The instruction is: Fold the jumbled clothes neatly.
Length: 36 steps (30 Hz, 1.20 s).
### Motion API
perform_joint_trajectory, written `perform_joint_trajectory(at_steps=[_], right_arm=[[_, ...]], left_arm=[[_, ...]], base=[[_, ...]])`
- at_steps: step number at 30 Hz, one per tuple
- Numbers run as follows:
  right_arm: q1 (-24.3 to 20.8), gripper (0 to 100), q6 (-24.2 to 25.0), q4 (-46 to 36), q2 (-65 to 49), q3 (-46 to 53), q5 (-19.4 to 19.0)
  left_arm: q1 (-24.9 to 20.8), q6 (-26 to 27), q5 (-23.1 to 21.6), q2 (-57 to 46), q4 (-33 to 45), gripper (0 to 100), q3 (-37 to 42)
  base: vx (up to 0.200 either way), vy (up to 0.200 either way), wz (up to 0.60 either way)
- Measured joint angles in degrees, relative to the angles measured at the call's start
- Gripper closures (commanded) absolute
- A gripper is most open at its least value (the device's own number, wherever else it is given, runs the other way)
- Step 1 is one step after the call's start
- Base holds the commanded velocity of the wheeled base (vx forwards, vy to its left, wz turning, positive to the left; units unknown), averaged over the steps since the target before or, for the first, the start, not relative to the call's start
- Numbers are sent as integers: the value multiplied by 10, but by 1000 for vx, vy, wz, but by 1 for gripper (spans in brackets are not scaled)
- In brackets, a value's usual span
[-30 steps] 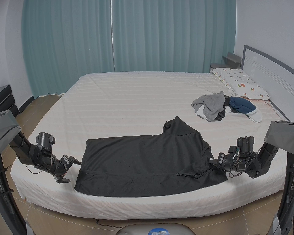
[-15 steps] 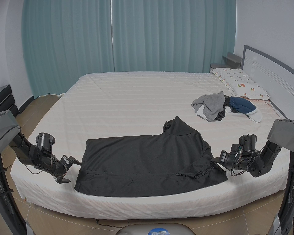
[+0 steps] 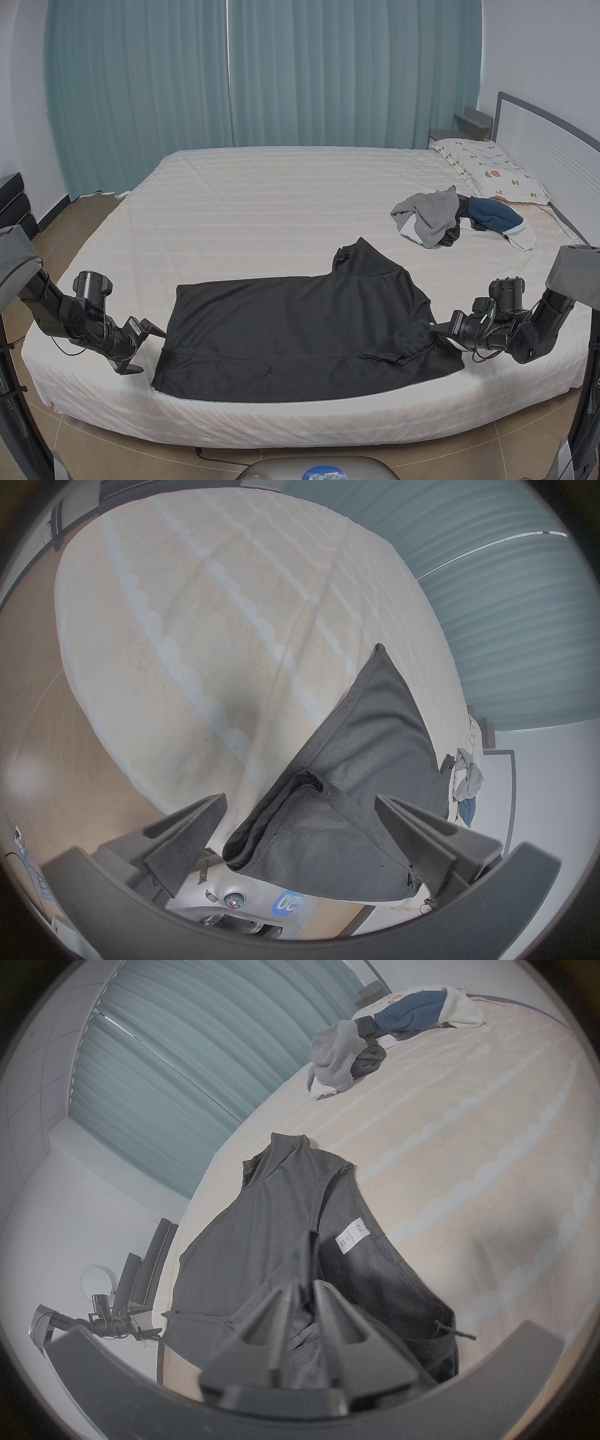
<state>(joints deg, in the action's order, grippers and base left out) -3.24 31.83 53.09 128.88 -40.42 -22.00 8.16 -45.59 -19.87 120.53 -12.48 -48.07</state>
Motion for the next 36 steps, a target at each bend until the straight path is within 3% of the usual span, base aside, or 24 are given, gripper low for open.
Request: perform_joint_trajectory(at_steps=[6,10,17,21,36], right_arm=[[-10,0,44,-1,-25,11,2],[-31,0,117,-2,-47,26,12],[-102,0,254,-2,-69,55,61],[-135,0,304,-2,-66,61,72],[-180,0,359,-10,-25,43,163]], left_arm=[[0,0,0,0,0,0,0],[0,0,0,0,0,0,0],[0,0,0,0,0,0,0],[0,0,0,0,0,0,0],[0,0,0,0,0,0,0]], base=[[0,0,0],[0,0,0],[0,0,0],[0,0,0],[0,0,0]])
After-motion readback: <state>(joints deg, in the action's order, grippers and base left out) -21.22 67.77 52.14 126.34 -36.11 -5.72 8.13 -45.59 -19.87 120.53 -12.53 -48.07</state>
